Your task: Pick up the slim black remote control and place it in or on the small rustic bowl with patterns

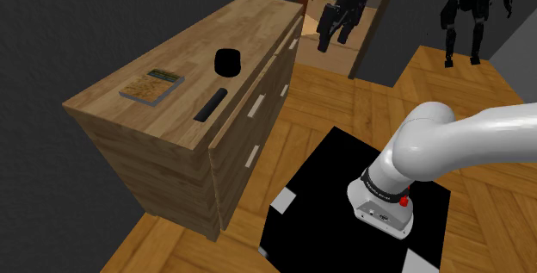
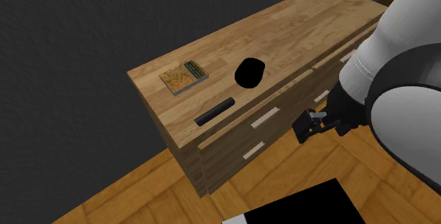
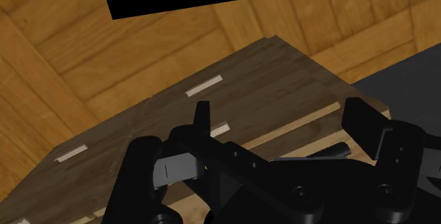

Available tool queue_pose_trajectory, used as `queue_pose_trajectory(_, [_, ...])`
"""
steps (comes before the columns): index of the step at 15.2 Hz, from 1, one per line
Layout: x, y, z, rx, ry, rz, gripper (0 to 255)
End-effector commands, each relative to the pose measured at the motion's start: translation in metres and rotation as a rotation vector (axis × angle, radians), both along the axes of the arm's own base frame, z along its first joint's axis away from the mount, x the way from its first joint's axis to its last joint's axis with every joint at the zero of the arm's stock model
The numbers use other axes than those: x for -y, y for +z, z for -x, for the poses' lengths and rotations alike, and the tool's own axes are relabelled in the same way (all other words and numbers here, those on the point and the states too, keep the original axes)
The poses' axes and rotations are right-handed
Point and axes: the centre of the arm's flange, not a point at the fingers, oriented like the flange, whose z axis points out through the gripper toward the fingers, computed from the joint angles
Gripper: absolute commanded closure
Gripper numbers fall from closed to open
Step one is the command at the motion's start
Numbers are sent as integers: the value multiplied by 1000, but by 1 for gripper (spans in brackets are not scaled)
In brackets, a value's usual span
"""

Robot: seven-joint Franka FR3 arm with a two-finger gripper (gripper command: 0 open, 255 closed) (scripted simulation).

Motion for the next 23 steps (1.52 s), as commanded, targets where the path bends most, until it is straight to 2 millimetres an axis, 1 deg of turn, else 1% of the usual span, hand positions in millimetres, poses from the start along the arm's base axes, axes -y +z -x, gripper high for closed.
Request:
queue_pose_trajectory(1, [0,0,0,0,0,0,0])
queue_pose_trajectory(7, [-43,-44,-50,-35,-191,-27,0])
queue_pose_trajectory(12, [-72,-82,-96,-64,-351,-50,0])
queue_pose_trajectory(18, [-98,-128,-156,-99,-542,-77,0])
queue_pose_trajectory(23, [-112,-167,-207,-128,-701,-100,0])
